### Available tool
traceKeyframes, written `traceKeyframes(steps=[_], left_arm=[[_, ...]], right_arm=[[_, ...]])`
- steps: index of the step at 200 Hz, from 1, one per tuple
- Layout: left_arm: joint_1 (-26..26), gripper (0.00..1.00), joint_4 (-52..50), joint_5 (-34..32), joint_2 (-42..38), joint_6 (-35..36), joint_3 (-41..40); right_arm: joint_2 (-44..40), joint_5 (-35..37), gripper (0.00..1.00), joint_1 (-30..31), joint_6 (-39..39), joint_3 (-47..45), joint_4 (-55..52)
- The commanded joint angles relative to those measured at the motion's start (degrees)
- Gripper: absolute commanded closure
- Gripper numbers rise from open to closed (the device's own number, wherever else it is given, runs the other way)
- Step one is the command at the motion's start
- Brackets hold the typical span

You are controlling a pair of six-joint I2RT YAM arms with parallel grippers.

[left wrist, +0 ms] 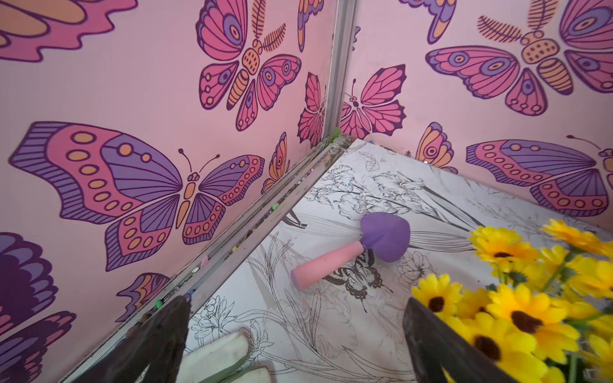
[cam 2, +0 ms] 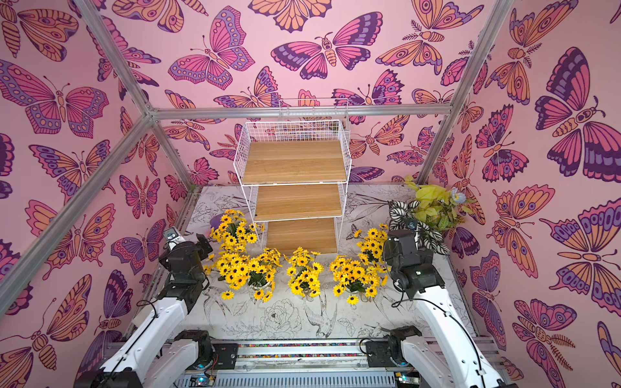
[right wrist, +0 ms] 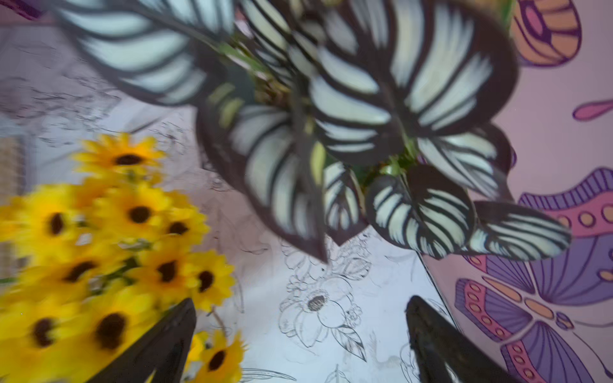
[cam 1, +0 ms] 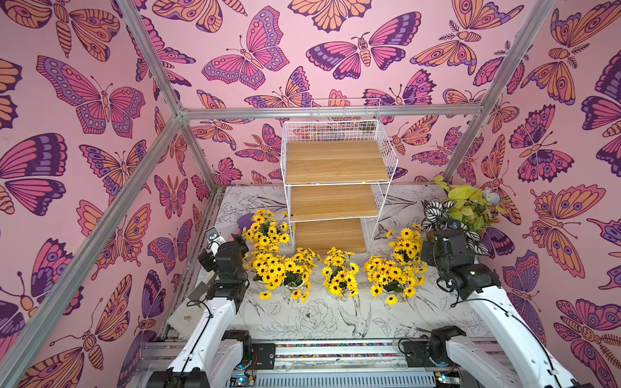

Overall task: Take the sunflower pots off the shelves
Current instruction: Reset both arms

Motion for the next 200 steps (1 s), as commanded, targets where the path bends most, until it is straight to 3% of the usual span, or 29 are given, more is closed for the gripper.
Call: traceKeyframes(steps=[1, 42, 83, 120, 162, 178, 200], left_arm=[[1.9, 0.0, 4.6, 4.5, 1.6, 0.7, 0.3], [4.8, 0.0, 8.0, 8.4, 6.0, -1.7, -0.3], [5.5, 0.0, 9.8, 8.7, 9.5, 0.6, -0.5], [5.9, 0.0, 13.4, 11.3, 12.9, 1.1, -1.1], [6.0, 0.0, 15.7, 13.1, 16.4, -1.2, -0.9], [6.0, 0.0, 16.5, 13.3, 16.6, -1.6, -1.6], [6.0, 0.0, 18.1, 14.8, 16.4, -1.0, -2.5]], right_arm=[[0.5, 1.7, 0.01, -3.2, 2.3, -1.9, 2.7], [0.6, 5.1, 0.01, -6.8, 3.1, -6.2, 7.0], [11.4, 3.3, 0.01, -9.4, 0.5, -8.9, 15.2], [19.6, -7.1, 0.01, -9.5, -2.9, -5.5, 18.4], [23.5, -10.2, 0.01, -9.5, -4.1, -6.9, 25.7], [24.0, -15.0, 0.01, -9.5, -7.0, -7.8, 29.1], [24.1, -16.5, 0.01, -9.5, -10.7, -11.1, 36.6]])
